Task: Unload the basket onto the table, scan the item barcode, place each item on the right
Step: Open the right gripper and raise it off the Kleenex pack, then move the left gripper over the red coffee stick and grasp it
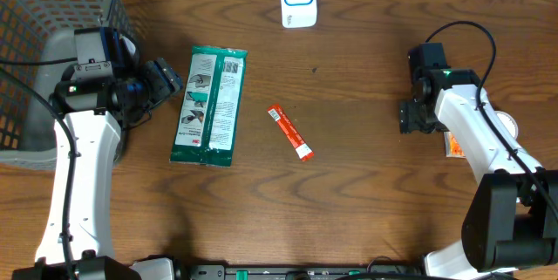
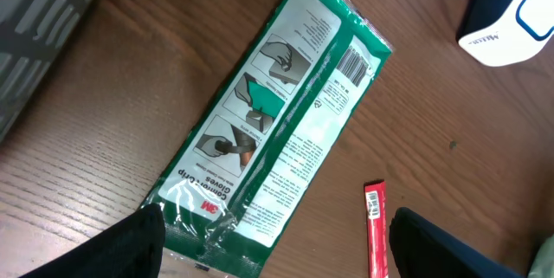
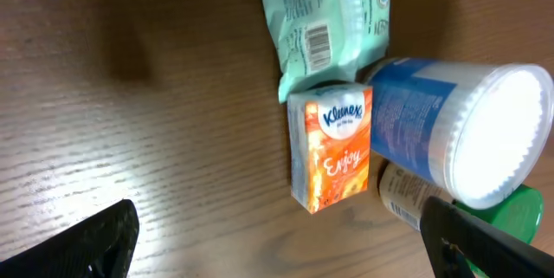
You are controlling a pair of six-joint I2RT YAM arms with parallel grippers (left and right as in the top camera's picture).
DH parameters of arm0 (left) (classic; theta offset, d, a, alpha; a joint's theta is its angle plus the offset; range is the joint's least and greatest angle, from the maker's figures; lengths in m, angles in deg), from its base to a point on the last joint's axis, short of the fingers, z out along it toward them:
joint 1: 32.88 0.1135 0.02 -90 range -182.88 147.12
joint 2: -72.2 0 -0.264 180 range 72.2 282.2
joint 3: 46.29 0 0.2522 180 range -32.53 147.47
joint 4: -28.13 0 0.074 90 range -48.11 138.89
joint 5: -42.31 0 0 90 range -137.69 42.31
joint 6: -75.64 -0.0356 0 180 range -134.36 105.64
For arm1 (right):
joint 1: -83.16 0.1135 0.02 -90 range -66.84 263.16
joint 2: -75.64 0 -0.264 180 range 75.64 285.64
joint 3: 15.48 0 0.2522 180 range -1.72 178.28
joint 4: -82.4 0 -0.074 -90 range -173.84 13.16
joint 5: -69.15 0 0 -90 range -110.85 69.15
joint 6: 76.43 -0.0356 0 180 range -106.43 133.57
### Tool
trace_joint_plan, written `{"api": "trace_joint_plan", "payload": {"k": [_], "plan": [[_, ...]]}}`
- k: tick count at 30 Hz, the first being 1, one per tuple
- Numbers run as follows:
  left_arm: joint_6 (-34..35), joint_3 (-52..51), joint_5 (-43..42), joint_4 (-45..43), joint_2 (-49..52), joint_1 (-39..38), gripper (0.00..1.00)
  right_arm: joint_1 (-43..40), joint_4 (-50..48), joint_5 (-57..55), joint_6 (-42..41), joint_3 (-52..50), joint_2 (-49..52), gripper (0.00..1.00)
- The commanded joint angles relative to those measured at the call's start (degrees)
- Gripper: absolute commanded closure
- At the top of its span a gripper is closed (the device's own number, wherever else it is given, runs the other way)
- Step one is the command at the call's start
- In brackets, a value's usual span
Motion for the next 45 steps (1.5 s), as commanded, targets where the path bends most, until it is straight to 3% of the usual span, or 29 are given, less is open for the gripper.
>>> {"api": "trace_joint_plan", "payload": {"k": [1,8,17,31,33,35,36,39,40,41,45], "plan": [[-0.6,1.3,-0.5,0.2,0.2,0.2,0.19,0.0,-0.8,-0.9,1.2,0.3,0.0,0.01],[-0.6,1.3,-0.5,0.2,0.2,0.2,0.19,1.2,-0.2,8.8,1.2,4.5,-0.8,0.01],[-0.6,1.3,-0.5,0.2,0.2,0.2,0.19,1.1,-0.7,9.7,0.0,4.7,-0.8,0.01],[-0.5,1.3,-0.5,0.1,0.2,0.2,0.19,-8.8,-1.9,9.7,-3.3,13.5,-1.1,0.01],[-0.6,1.3,-0.5,-0.5,0.2,0.2,0.07,-9.8,-1.9,9.6,-3.3,13.5,-1.1,0.01],[-0.6,1.3,-1.8,0.5,0.2,0.2,0.05,-10.6,-1.8,9.7,-3.3,13.5,-1.0,0.01],[-0.6,1.3,-3.4,1.2,0.2,0.2,0.11,-10.9,-1.9,9.7,-3.3,13.5,-1.0,0.01],[-0.6,0.4,-5.1,1.5,0.2,-2.2,0.75,-11.1,-1.8,9.7,-3.3,13.4,-1.0,0.01],[-0.6,0.2,-4.6,1.6,0.2,-3.2,0.86,-11.1,-1.8,9.7,-3.3,13.4,-1.0,0.01],[-0.5,-0.2,-3.4,1.7,0.2,-5.1,0.92,-11.1,-1.9,9.7,-3.3,13.4,-1.0,0.01],[3.8,-0.9,3.9,1.6,0.2,-14.7,0.93,-11.0,-1.9,9.7,-3.3,13.4,-1.0,0.01]]}}
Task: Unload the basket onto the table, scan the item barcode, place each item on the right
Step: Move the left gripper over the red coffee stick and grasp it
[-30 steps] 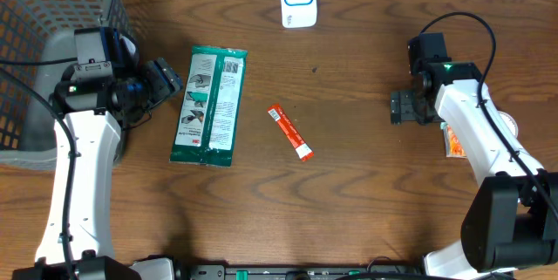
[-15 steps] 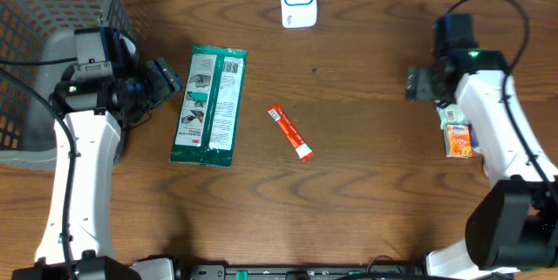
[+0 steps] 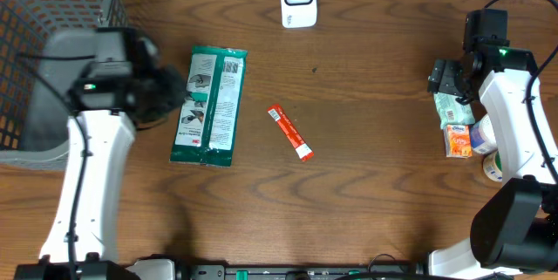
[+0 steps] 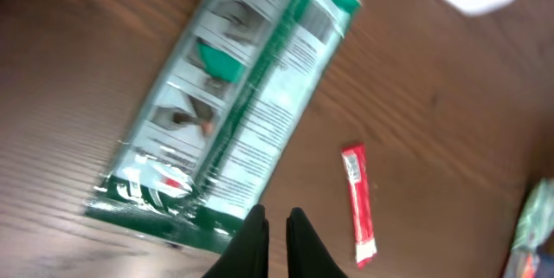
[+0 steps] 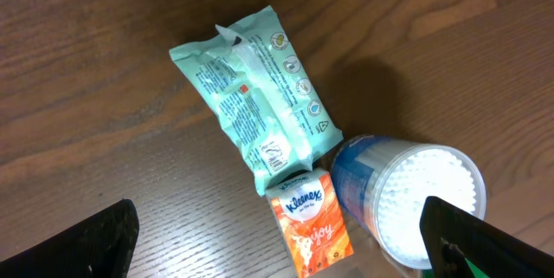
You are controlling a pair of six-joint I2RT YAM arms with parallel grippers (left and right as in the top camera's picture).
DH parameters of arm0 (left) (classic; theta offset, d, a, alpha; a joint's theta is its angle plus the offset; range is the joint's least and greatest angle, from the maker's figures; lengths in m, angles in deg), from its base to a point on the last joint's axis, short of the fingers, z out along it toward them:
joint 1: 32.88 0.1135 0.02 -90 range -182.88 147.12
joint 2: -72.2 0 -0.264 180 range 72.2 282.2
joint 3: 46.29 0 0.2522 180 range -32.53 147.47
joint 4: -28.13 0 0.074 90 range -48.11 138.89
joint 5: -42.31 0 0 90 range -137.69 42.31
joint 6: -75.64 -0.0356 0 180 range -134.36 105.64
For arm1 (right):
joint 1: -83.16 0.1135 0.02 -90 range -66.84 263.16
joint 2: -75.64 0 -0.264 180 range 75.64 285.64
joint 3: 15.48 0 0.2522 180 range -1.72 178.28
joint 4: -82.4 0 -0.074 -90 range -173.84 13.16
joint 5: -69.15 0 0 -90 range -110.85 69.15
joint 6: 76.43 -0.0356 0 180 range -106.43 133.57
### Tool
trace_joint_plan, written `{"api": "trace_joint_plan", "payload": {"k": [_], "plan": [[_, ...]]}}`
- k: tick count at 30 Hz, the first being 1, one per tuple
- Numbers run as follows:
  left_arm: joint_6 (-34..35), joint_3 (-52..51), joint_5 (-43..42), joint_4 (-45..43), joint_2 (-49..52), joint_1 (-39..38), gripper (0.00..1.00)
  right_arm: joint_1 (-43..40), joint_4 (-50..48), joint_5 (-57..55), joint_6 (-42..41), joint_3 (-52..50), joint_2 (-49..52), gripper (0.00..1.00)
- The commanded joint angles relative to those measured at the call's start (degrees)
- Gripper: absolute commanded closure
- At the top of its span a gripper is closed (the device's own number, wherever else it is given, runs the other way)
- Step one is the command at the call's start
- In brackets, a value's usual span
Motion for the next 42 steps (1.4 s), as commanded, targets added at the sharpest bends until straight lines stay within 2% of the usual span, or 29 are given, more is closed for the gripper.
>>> {"api": "trace_joint_plan", "payload": {"k": [1,2,3,4,5,6,12,17,20,25,42], "plan": [[4.0,-0.8,5.3,0.0,0.2,-8.2,0.91,-0.3,-0.1,-0.2,-0.9,0.8,-1.0,0.01],[3.9,-0.8,5.3,-2.6,0.2,-12.7,0.63,-0.3,-0.1,-0.2,-0.9,0.8,-1.0,0.01],[3.9,-0.8,5.3,-4.2,0.2,-14.6,0.45,-0.3,-0.1,-0.2,-0.9,0.8,-1.0,0.01],[3.9,-0.8,5.3,-5.5,0.2,-16.2,0.37,-0.3,-0.1,-0.2,-0.9,0.8,-1.0,0.01],[3.9,-0.8,5.3,-7.6,0.2,-19.0,0.37,-0.3,-0.1,-0.2,-0.9,0.8,-1.0,0.01],[4.5,-0.8,5.3,-7.9,0.3,-20.2,0.43,-0.3,-0.1,-0.2,-0.9,0.8,-1.0,0.01],[17.4,-1.1,13.1,-4.4,4.9,-28.6,0.41,-0.3,-0.1,-0.2,-0.9,0.8,-1.0,0.01],[21.5,-1.2,19.5,-6.2,12.9,-36.3,0.41,-0.3,-0.1,-0.2,-0.9,0.8,-1.0,0.01],[24.8,-1.2,21.6,-7.9,17.8,-39.0,0.48,-0.3,-0.1,-0.2,-0.9,0.8,-1.0,0.01],[25.6,-1.2,21.6,-10.4,23.4,-40.1,0.58,-0.3,-0.1,-0.2,-0.9,0.8,-1.0,0.01],[27.3,-1.2,22.0,-13.0,29.6,-40.3,0.73,-0.3,-0.1,-0.2,-0.9,0.8,-1.0,0.01]]}}
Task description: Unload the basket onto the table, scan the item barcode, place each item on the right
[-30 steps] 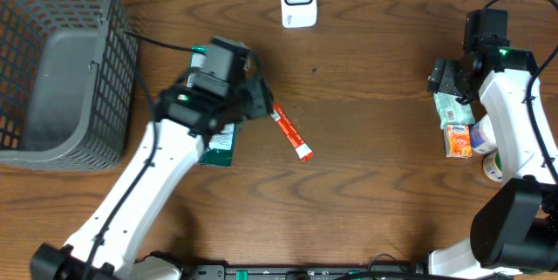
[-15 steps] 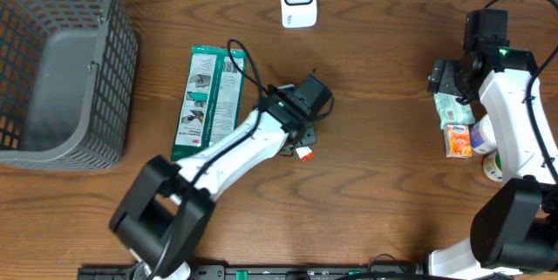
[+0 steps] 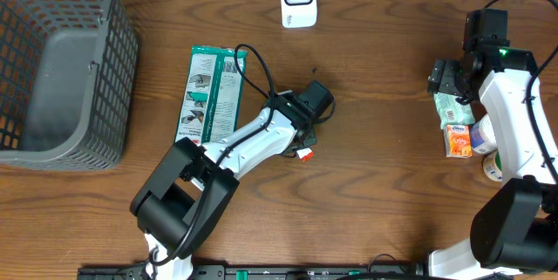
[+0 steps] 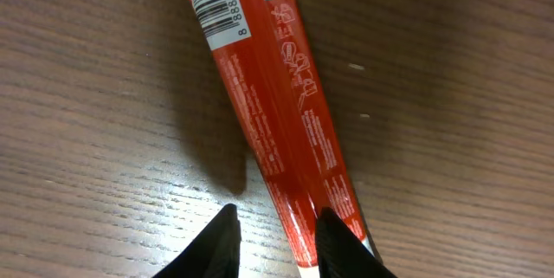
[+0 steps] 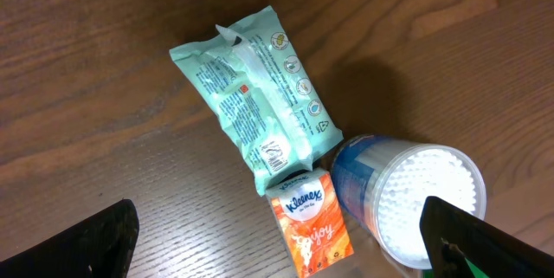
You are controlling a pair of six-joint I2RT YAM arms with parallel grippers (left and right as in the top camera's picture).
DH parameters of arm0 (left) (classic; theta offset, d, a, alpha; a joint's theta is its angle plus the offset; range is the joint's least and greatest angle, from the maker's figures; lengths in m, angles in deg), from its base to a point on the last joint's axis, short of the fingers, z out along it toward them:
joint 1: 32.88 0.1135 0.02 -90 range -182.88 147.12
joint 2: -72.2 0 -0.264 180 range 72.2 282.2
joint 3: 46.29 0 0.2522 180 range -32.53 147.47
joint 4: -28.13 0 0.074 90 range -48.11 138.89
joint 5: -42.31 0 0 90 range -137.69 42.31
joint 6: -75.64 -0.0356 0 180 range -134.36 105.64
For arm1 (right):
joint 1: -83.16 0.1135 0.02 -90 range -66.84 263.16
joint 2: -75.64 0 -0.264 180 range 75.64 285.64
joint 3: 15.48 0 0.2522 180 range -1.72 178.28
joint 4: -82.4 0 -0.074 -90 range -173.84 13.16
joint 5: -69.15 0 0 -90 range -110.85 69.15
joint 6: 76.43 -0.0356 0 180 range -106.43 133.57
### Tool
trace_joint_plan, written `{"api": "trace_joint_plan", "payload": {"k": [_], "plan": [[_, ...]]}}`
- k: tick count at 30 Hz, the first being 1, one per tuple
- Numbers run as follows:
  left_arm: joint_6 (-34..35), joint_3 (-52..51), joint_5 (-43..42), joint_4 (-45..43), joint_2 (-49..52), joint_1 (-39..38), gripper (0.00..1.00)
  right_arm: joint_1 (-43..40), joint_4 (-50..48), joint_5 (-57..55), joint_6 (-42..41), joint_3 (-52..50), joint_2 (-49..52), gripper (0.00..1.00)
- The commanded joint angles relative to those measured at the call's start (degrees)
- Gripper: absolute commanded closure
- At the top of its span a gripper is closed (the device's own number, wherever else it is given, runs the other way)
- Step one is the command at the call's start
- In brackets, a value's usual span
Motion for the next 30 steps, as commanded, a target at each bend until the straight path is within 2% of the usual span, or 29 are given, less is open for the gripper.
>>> {"api": "trace_joint_plan", "payload": {"k": [1,17,20,26,28,30], "plan": [[0.5,-0.6,2.0,0.1,0.6,-0.1,0.73,-0.3,-0.1,-0.2,-0.9,0.8,-1.0,0.01],[0.6,-3.7,1.9,-4.8,0.5,-0.1,0.73,-0.3,-0.1,-0.2,-0.9,0.8,-1.0,0.01],[0.6,-3.7,2.0,-4.9,0.7,0.0,0.67,-0.3,-0.1,-0.2,-0.9,0.8,-1.0,0.01],[3.9,-3.7,1.9,-5.0,4.2,-0.2,0.63,-0.3,-0.1,-0.2,-0.9,0.8,-1.0,0.01],[4.0,-3.7,1.7,-5.4,4.9,-0.2,0.63,-0.3,-0.1,-0.2,-0.9,0.8,-1.0,0.01],[4.0,-3.7,1.7,-5.6,4.9,-0.2,0.71,-0.3,-0.1,-0.2,-0.9,0.8,-1.0,0.01]]}}
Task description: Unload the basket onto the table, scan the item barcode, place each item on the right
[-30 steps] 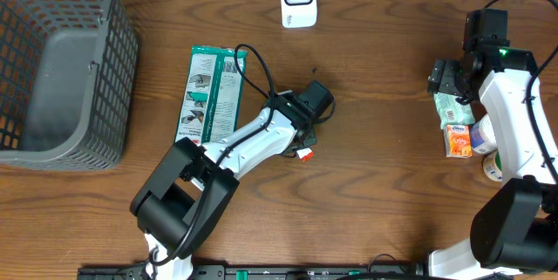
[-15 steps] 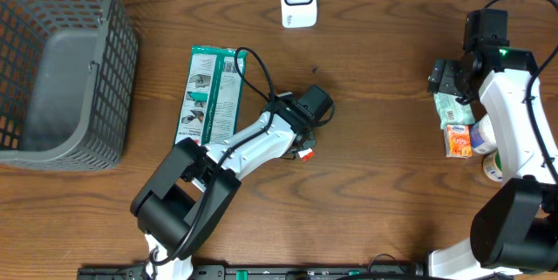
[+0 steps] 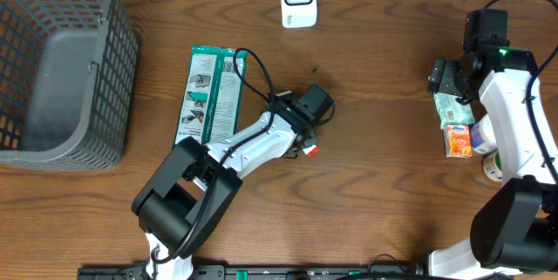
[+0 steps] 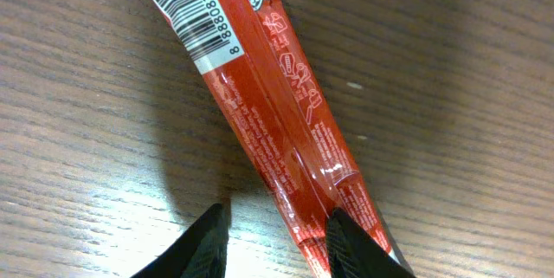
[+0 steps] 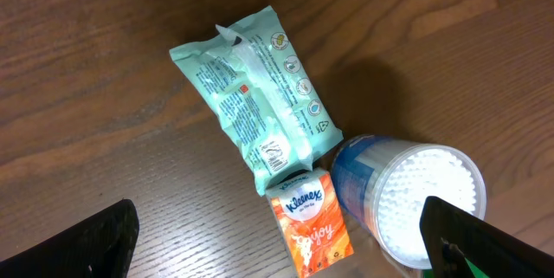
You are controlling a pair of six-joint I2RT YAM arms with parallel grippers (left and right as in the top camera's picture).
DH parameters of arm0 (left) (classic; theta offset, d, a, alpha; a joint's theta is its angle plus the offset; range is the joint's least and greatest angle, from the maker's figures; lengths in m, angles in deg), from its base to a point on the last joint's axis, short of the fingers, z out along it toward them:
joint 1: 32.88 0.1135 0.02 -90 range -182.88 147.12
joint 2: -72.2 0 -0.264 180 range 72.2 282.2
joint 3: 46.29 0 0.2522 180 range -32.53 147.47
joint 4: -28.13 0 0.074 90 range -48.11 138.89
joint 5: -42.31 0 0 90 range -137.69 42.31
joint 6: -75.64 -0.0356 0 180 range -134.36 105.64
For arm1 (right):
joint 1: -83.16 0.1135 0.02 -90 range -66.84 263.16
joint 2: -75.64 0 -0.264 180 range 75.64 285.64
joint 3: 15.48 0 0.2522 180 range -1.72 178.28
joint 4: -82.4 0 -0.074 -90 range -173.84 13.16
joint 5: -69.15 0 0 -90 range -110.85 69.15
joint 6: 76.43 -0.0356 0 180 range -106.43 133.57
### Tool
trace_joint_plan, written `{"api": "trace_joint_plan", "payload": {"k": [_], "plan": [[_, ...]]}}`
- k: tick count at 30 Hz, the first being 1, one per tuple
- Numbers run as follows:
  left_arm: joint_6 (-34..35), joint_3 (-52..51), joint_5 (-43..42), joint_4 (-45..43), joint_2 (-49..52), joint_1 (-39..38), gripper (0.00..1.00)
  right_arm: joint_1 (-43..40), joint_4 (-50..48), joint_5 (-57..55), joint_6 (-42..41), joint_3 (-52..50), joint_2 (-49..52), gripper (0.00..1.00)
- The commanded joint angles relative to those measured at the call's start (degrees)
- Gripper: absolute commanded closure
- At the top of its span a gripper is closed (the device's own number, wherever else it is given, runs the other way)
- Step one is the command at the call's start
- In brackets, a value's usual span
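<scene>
A red sachet [image 4: 268, 113] with a white barcode at its upper end lies on the wooden table. My left gripper [image 4: 275, 226] is down at its lower end, jaws open by a narrow gap. The right finger [image 4: 346, 245] overlaps the sachet's edge, and bare wood shows between the sachet and the left finger [image 4: 208, 245]. In the overhead view only the sachet's tip [image 3: 310, 150] shows past the left wrist. The white scanner stands at the table's far edge. My right gripper [image 5: 279, 226] hangs open over a group of items at the right.
A green glove pack [image 3: 212, 97] lies left of the sachet, and a grey basket [image 3: 52, 62] stands at the far left. Under the right gripper are a mint wipes pack [image 5: 255, 113], an orange Kleenex box [image 5: 310, 222] and a blue cotton-swab tub [image 5: 415, 200].
In the left wrist view the sachet looks larger and more tilted between the fingers. Overhead, its visible tip sits slightly farther right. The right arm has not moved.
My left gripper was open beside the basket, over the glove pack, then shut and nearer the sachet. It then stood over the sachet with its fingers slightly apart, and stays there now. My right gripper went from table centre-right to the item group and stayed.
</scene>
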Motion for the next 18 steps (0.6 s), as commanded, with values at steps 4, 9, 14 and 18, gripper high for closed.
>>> {"api": "trace_joint_plan", "payload": {"k": [4,9,14,18], "plan": [[1.4,-1.2,0.8,-1.2,4.2,0.3,0.92,-0.2,-0.1,-0.2,-0.9,0.8,-1.0,0.01],[-5.4,0.5,1.3,-1.0,3.3,1.9,0.93,-0.2,-0.1,-0.2,-0.9,0.8,-1.0,0.01],[-12.1,2.1,13.0,4.0,-2.4,3.5,0.93,-0.2,-0.2,-0.2,-0.9,0.8,-1.0,0.01],[-23.3,2.1,20.9,6.0,-7.5,3.2,0.93,-0.2,-0.2,-0.2,-0.9,0.8,-1.0,0.01]]}}
